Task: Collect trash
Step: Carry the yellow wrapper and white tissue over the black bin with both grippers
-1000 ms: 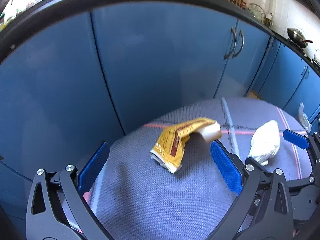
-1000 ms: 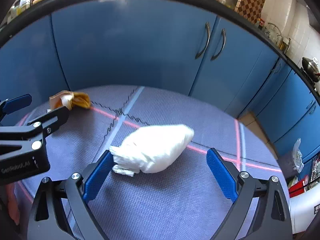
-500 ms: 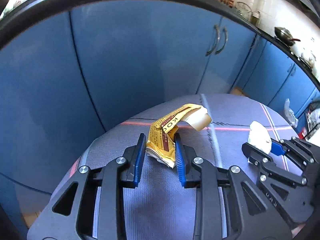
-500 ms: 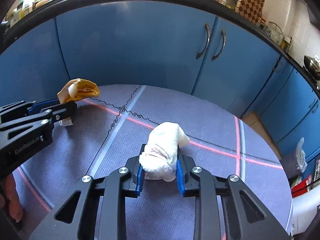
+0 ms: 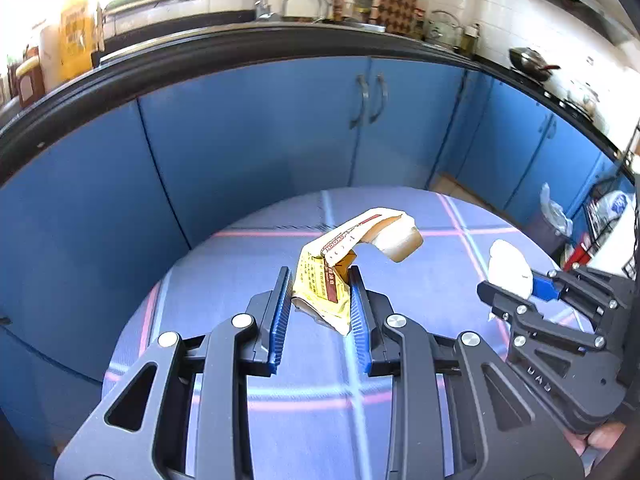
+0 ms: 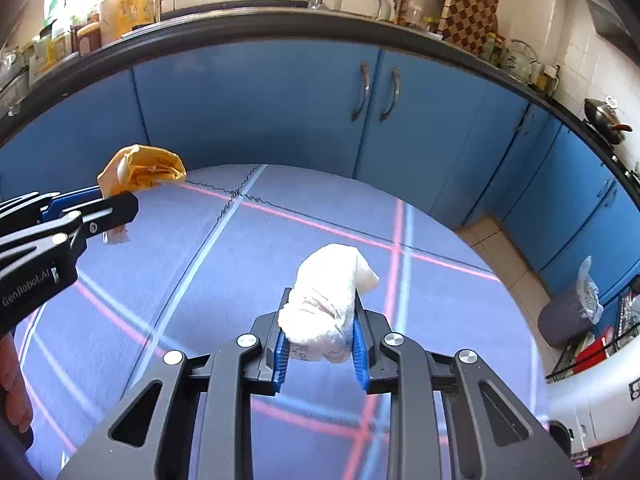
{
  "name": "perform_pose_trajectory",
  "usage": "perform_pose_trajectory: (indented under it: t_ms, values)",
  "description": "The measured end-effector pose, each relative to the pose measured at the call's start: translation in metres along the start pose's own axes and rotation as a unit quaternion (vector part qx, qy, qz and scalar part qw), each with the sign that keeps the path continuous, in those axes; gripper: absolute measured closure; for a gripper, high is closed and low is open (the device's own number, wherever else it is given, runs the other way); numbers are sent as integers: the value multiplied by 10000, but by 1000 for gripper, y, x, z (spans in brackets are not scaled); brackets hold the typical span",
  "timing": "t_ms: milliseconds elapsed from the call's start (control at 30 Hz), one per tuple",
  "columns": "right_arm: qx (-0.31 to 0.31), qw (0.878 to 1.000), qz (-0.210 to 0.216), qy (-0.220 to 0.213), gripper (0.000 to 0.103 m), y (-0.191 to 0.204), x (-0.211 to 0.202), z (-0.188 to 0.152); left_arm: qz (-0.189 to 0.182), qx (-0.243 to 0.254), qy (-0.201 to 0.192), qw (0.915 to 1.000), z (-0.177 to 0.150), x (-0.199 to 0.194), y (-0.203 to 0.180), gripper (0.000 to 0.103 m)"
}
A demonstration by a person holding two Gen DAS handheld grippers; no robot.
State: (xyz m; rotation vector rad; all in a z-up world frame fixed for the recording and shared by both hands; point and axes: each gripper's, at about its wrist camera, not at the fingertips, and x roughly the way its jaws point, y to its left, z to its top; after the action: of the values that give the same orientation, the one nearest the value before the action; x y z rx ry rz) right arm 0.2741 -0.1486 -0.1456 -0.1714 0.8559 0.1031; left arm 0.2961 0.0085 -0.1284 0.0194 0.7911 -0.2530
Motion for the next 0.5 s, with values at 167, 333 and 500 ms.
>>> perform_pose_trajectory:
  t_ms: [167, 333, 500]
  values:
    - [31, 9999, -94, -125, 78, -19, -46, -22, -59, 183, -43, 9998, -15, -33, -29, 74]
    - [88, 9997, -134, -189, 78, -37, -82, -47, -177, 364, -74, 9992, -29, -59, -67, 74]
    - [232, 9992, -210, -255, 78, -59, -113, -71, -298, 580, -100, 9978, -40, -82, -104, 74]
